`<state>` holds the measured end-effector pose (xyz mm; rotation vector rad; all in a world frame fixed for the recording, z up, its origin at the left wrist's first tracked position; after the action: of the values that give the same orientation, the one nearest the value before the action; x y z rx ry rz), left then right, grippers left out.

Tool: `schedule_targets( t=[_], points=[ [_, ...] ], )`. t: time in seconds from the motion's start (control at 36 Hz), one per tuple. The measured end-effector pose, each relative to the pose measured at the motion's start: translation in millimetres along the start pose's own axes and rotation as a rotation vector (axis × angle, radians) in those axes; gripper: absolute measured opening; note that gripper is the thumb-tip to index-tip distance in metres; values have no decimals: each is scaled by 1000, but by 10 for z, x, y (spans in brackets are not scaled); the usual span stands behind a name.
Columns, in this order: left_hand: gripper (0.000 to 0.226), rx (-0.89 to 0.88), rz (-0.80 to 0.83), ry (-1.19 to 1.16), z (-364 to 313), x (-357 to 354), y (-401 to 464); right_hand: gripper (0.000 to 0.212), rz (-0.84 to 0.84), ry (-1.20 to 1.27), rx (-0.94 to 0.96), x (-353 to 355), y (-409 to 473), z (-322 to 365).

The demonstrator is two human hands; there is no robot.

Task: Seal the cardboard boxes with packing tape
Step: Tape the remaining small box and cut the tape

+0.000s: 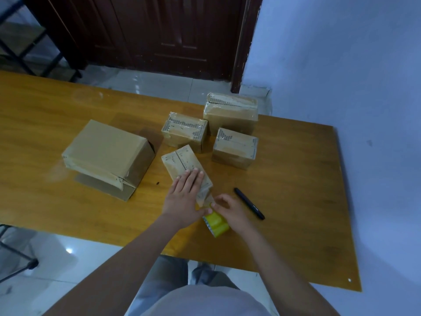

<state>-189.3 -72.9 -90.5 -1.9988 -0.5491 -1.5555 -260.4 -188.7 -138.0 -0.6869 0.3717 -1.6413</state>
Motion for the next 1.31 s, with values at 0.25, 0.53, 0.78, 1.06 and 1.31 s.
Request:
schedule_targets(
  t=[0.25, 0.53, 0.78, 1.06, 1.31],
  points=[
    [108, 40, -64, -219, 67, 6, 28, 9, 60, 68, 35, -33, -41, 108],
    [63, 89, -240, -151, 50, 62, 28, 24, 18, 51, 80, -63, -173, 67],
    [69, 65, -328, 61, -14, 76, 60, 15, -114, 165, 75, 228, -310, -52],
    [63, 332, -95, 19, -236, 213, -35, 27, -259, 201, 139, 531, -378, 151],
    [67, 289, -82, -138, -129, 335, -9, 10, -234, 208, 164, 856, -493, 572]
  ],
)
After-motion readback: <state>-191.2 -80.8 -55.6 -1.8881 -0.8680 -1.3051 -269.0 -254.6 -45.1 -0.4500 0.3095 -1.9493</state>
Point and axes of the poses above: each hand's wrist, its own y-axis towards the middle knuckle, its own x-axis out of the back of the hand, z = x × y, the point moved 8 cm from there along y, towards the middle knuckle, and after that the axes turned 10 degrees about -x, right-handed, at the moved point
